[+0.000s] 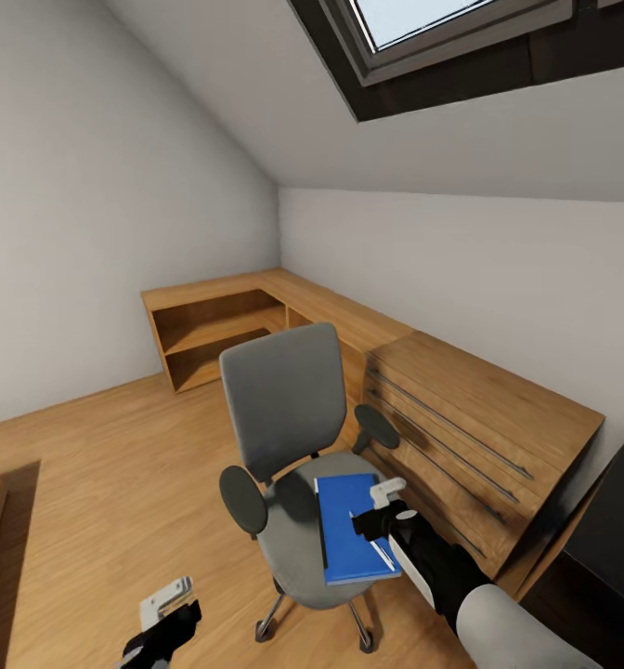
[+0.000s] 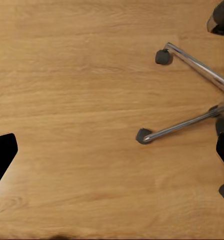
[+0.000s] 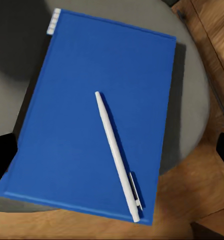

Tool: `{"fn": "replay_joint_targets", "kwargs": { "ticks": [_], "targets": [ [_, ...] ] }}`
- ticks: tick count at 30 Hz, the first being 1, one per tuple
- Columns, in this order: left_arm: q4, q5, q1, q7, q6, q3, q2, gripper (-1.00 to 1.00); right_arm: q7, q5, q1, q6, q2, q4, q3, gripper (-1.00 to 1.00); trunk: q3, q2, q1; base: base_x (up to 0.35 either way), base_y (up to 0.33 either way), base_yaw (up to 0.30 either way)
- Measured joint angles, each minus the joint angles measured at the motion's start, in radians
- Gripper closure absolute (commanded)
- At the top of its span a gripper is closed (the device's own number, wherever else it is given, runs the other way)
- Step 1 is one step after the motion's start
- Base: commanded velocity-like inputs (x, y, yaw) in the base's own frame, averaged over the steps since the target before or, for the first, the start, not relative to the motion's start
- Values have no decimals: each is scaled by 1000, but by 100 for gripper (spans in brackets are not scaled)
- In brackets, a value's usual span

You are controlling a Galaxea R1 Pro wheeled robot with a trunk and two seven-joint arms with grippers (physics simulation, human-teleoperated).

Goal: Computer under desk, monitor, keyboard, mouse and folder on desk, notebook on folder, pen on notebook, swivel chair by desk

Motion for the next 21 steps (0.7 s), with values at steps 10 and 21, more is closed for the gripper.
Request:
{"fn": "replay_joint_targets", "kwargs": {
  "ticks": [10, 21],
  "targets": [
    [-405, 36, -1, 1, 484, 285, 33, -100, 39, 0, -1, 118, -1, -1, -7, -100, -6, -14, 8, 0, 0, 0],
    [-396, 30, -1, 0, 498, 314, 27, -100, 53, 1, -2, 146, -4, -5, -14, -100, -41, -91, 50, 0, 0, 0]
  ]
}}
